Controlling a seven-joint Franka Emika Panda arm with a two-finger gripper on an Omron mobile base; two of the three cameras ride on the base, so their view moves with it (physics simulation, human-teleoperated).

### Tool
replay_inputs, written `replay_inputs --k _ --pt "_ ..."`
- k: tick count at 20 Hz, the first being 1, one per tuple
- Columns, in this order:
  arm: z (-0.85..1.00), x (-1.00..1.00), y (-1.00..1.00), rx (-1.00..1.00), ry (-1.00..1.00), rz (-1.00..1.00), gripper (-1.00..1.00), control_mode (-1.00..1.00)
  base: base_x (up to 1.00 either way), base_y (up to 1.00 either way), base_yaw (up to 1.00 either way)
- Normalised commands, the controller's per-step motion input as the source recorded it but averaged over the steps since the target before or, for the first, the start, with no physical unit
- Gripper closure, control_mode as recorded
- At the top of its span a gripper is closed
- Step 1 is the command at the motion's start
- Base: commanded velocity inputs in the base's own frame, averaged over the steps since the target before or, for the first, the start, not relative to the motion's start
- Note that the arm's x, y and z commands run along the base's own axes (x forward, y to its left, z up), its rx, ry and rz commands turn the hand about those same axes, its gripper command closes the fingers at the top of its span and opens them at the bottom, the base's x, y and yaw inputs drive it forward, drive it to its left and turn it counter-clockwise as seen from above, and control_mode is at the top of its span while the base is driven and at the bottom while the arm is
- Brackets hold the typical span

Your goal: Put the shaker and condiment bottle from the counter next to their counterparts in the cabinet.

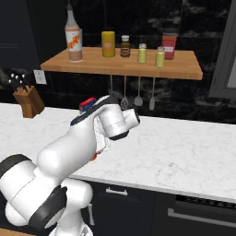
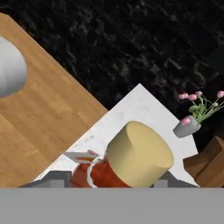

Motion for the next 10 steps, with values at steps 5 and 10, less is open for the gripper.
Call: replay_inputs --k 5,10 --pt "0.87 -0.06 0.47 -0.19 -0.15 -0.08 1.00 -1.00 0.00 0.00 0.00" --pt "0.83 0.00 0.27 -0.06 -0.06 -0.14 1.00 -1.00 0.00 0.00 0.00"
